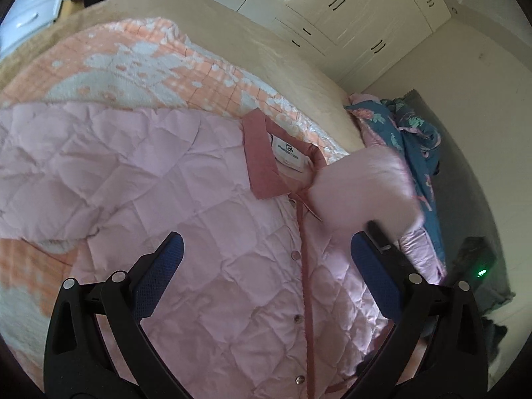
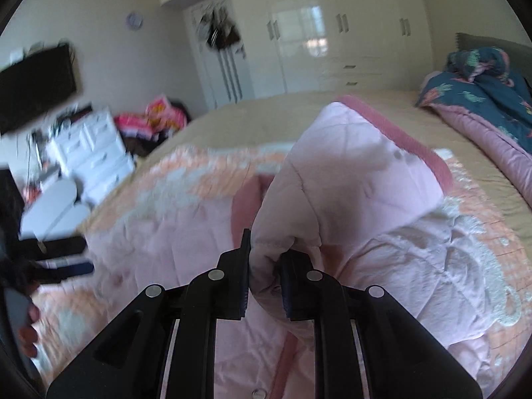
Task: Fold large clothes
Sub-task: 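Lift the sleeve with the right tool and fold it across the jacket front, then lay the sleeve down and open the right tool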
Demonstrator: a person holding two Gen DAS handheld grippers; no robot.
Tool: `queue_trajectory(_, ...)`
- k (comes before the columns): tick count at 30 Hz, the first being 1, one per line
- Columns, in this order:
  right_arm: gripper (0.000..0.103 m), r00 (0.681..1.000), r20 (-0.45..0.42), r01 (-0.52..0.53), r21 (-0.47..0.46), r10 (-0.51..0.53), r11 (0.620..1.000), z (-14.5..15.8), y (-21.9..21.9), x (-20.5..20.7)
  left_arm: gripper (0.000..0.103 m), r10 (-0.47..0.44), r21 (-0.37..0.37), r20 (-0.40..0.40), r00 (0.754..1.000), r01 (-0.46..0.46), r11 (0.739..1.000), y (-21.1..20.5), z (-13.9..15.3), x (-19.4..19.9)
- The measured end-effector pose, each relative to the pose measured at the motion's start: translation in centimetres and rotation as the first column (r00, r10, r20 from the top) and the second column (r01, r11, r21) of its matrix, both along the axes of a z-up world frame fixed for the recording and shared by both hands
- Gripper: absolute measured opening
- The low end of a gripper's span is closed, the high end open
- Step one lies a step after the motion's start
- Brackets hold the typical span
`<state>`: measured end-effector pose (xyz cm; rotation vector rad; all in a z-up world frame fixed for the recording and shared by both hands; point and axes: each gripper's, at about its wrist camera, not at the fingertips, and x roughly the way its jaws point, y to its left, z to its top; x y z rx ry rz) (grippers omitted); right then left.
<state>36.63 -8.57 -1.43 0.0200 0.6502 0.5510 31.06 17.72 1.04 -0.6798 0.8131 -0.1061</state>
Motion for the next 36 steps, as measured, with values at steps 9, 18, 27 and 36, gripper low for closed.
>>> queue_trajectory(9, 0.022, 0.984, -0.068, -0.177, -0.207, 0.166, 0.962, -5.7, 5.8, -2.6, 0.094, 0.002, -0.156, 0.006, 1.0, -0.001, 0.988, 1.2, -2.7, -0.1)
queue_trajectory(18, 0.063, 0.95, -0.204, -0.254, -0.071, 0.236, 0.965, -7.4, 5.9, -3.3, 0.094, -0.007, -0.3, -0.062, 0.998, -0.012, 0.954, 1.7, -6.2, 0.4)
queue_trajectory(27, 0.08, 0.973, -0.184, -0.145, -0.003, 0.142, 0.989, -3.5, -2.4, -3.5, 0.064, -0.05, -0.22, -0.154, 0.987, 0.015, 0.975, -0.9, -8.9, 1.7)
queue_trajectory(36, 0.08, 0.972, -0.19, 0.125, -0.066, -0.136, 0.99, -2.7, -12.1, 0.5, 0.014, -0.05, 0.045, -0.062, 0.997, 0.053, 0.998, -1.5, -4.2, 3.0)
